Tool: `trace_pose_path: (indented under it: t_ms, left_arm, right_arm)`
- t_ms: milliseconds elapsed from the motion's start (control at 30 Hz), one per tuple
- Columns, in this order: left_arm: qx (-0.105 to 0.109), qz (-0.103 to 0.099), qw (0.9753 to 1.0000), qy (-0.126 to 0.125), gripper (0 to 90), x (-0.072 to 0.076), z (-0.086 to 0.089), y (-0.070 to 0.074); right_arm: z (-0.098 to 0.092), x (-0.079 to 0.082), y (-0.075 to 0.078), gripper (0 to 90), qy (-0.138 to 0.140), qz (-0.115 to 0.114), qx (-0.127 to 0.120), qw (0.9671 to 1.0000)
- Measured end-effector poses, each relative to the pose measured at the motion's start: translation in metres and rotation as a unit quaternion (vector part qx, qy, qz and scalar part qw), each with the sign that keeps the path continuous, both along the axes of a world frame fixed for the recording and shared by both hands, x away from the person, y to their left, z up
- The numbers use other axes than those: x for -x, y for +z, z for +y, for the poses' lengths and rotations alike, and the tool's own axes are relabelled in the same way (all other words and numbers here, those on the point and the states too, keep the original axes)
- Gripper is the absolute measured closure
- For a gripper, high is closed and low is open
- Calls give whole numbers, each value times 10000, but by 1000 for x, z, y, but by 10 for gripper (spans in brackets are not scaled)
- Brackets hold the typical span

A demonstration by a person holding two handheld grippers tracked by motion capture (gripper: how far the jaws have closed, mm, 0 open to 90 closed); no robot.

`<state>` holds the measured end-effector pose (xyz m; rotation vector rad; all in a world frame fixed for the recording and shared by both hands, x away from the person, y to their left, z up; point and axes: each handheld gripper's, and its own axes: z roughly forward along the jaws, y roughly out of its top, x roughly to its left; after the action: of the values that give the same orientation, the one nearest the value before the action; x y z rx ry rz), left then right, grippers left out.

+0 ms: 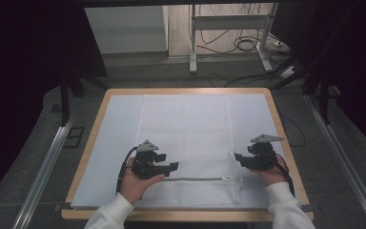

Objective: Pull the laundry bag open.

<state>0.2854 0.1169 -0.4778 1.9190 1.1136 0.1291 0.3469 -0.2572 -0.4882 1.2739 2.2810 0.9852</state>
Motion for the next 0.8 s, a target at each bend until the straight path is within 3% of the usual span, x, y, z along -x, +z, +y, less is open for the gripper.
trace_pose_path:
  t_ms: [800]
  left_arm:
    - [-74,26,9994,-350,365,1,-32,-1]
  right_arm:
    - [0,0,0,352,-6,2,10,10000]
